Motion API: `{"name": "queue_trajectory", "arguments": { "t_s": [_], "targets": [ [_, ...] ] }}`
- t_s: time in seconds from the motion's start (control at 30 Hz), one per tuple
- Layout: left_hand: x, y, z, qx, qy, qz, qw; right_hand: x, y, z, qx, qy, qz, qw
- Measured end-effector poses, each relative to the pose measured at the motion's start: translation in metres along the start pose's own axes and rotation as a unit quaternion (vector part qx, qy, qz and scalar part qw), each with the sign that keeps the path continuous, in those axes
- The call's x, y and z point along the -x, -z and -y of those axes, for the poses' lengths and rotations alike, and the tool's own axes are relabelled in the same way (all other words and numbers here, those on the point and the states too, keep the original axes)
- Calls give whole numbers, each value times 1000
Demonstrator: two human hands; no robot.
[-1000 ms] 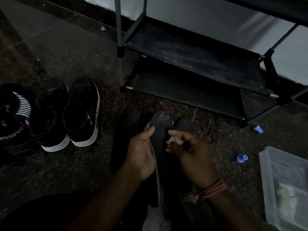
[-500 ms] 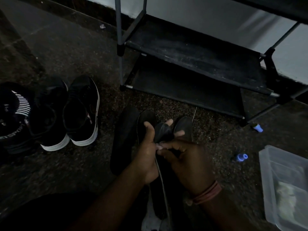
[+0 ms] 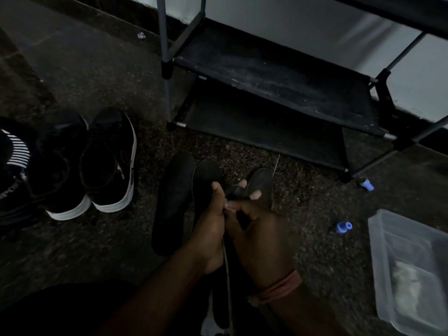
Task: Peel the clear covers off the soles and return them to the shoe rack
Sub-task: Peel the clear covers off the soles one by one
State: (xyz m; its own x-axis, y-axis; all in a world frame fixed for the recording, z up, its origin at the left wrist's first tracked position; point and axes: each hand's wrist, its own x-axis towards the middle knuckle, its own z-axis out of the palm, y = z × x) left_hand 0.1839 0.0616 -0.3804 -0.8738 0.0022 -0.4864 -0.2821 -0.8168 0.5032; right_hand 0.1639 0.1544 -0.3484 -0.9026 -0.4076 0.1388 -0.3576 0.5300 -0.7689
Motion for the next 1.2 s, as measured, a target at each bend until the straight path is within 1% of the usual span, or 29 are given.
{"name": "queue_trajectory", "arguments": {
  "t_s": [0.03, 0.07, 0.17, 0.23, 0.27, 0.33, 0.37, 0.4, 0.5, 0.53, 0.57, 0.63, 0.7, 0.73, 0.83, 0.87, 0.93, 1.0, 1.03, 1.1, 1.17, 1.2],
  "targets": [
    [0, 1, -1, 4, -8, -5, 1000, -1, 1, -1, -7, -6, 13, 1000],
    [0, 0, 0, -4, -8, -5, 1000, -4, 5, -6, 5, -3, 6, 1000],
    [0, -4, 9, -44, 24, 11, 999, -16, 24, -26, 78, -16, -58, 995],
    [-1, -1, 13, -60, 34, 11, 998, -16, 24, -25, 105, -6, -80, 991],
    [-1, 0, 11, -60, 33, 9, 998, -13, 20, -21, 103, 12, -75, 992],
    [-3, 4, 8, -50, 17, 5, 999, -7, 10, -8, 71, 34, -31, 996],
    [-2, 5, 7, -50, 13, 3, 999, -6, 8, -5, 56, 36, -14, 998],
    [-3, 4, 9, -54, 13, 1, 998, -9, 10, -9, 46, 28, -15, 998],
    [-3, 2, 17, -87, 45, -2, 995, -19, 26, -27, 64, -36, -86, 994],
    [-3, 1, 19, -93, 58, 1, 994, -20, 30, -29, 83, -43, -103, 990],
    [-4, 1, 19, -92, 65, -5, 994, -18, 28, -26, 94, -30, -102, 990],
    [-5, 5, 17, -89, 46, -15, 995, -11, 16, -12, 85, 15, -58, 995],
    [-4, 5, 13, -90, 25, -15, 996, -8, 11, -7, 72, 25, -19, 997],
    [-4, 5, 14, -89, 29, -18, 995, -12, 13, -12, 71, 15, -21, 997],
    [-2, 1, 19, -107, 53, -14, 993, -19, 25, -25, 119, 19, -71, 990],
    [-2, 2, 19, -107, 54, -19, 993, -17, 24, -22, 143, 29, -61, 987],
    [-4, 5, 14, -101, 35, -29, 994, -8, 16, -8, 157, 56, 2, 986],
    [-3, 5, 7, -75, 16, -16, 997, -5, 11, -1, 129, 56, 46, 989],
    [-2, 4, 6, -68, 15, -15, 997, -8, 13, -4, 110, 40, 41, 992],
    [0, -2, 9, -68, 24, -17, 997, -16, 22, -19, 93, 15, -21, 995],
    [0, -2, 12, -71, 42, -13, 996, -18, 25, -23, 125, 11, -61, 990],
    [0, 0, 13, -75, 44, -16, 996, -16, 21, -21, 143, 27, -55, 988]
  ]
}}
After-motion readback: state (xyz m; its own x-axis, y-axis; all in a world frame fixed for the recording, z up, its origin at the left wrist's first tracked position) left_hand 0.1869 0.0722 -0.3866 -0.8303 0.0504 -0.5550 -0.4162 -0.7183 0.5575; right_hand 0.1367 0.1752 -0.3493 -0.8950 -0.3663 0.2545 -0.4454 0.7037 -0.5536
